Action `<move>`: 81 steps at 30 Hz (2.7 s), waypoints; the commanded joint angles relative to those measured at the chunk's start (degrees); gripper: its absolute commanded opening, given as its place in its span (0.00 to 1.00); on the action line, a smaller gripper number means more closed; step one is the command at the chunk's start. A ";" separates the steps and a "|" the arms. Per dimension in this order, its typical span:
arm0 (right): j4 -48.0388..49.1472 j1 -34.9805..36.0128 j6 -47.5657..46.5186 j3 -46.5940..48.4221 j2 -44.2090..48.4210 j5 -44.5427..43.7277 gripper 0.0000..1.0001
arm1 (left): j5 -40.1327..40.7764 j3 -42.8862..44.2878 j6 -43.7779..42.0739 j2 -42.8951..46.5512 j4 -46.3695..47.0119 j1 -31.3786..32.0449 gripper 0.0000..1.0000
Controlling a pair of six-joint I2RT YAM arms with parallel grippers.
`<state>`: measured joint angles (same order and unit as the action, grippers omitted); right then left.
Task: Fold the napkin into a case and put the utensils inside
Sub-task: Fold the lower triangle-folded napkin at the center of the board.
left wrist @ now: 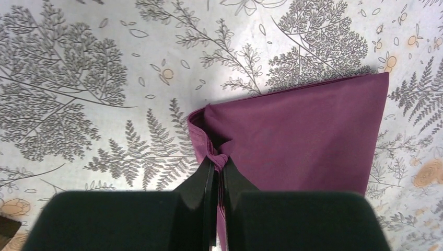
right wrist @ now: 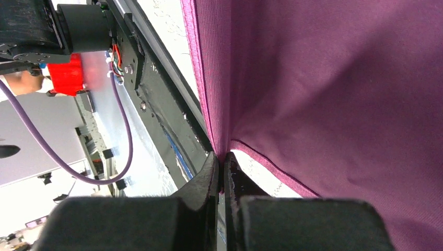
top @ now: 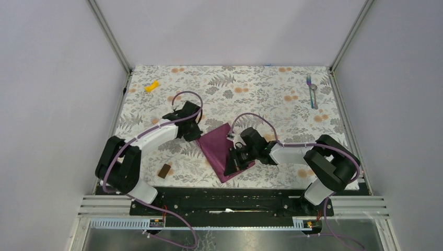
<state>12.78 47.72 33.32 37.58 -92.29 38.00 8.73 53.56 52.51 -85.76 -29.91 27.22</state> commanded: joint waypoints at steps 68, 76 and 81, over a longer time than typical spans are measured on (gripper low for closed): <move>-5.13 -4.31 -2.31 -10.43 8.30 1.16 0.00 | 6.71 19.76 -5.64 -17.48 6.23 15.73 0.04; -6.65 -4.39 -2.71 -11.16 8.86 -1.47 0.03 | 5.26 22.54 -6.49 -22.17 6.39 16.10 0.05; -10.67 -4.39 -3.94 -9.99 11.00 -4.78 0.23 | 5.27 23.85 -7.10 -24.45 6.31 16.11 0.07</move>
<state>8.32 43.33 30.65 27.31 -84.12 34.98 12.19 74.19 46.74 -109.14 -26.55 43.68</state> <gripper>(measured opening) 0.174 0.077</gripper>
